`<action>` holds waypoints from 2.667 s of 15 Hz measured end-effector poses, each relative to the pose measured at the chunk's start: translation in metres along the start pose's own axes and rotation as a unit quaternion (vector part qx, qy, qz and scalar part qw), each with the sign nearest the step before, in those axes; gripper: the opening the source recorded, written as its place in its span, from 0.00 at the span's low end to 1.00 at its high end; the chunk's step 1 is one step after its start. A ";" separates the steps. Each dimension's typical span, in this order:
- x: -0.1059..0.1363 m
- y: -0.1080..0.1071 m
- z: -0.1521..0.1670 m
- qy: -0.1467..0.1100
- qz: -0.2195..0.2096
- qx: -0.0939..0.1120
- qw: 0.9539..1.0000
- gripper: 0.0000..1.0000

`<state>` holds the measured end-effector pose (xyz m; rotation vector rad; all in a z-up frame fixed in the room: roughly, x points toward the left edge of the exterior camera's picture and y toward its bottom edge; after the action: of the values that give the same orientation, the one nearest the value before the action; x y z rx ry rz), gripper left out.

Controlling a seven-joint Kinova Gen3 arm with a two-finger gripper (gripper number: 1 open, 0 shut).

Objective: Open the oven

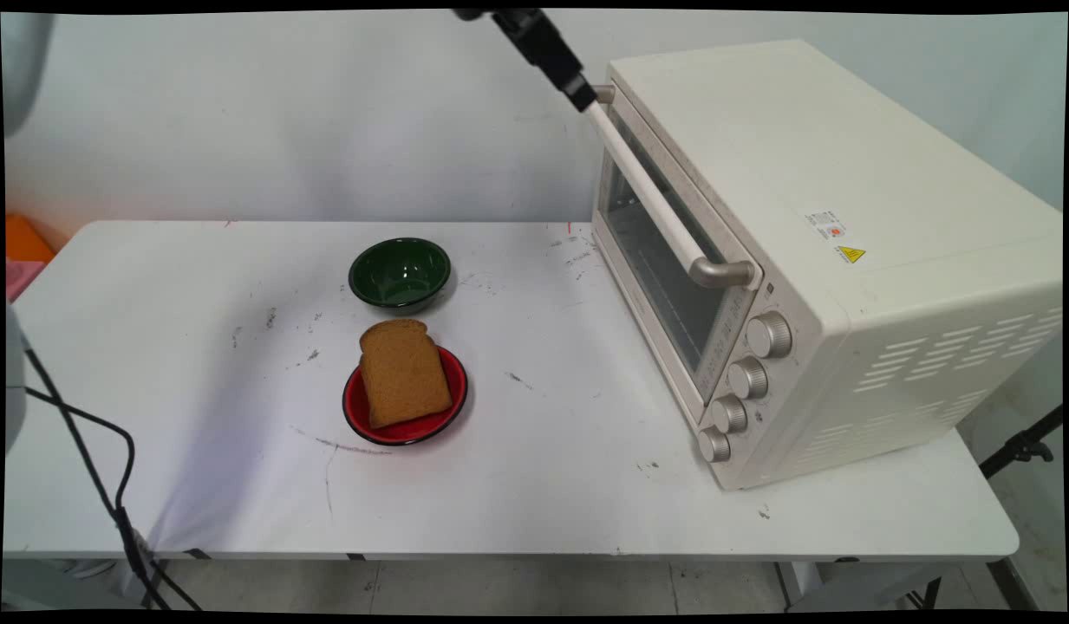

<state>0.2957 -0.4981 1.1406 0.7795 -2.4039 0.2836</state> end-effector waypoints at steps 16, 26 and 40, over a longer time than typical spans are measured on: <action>0.045 -0.008 0.087 -0.040 0.037 -0.029 0.998 0.00; 0.047 -0.007 0.117 -0.047 0.041 -0.032 0.998 0.00; 0.014 0.001 0.112 -0.058 0.046 -0.017 0.997 0.00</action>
<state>0.2330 -0.5444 1.0587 0.6892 -2.5503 0.2404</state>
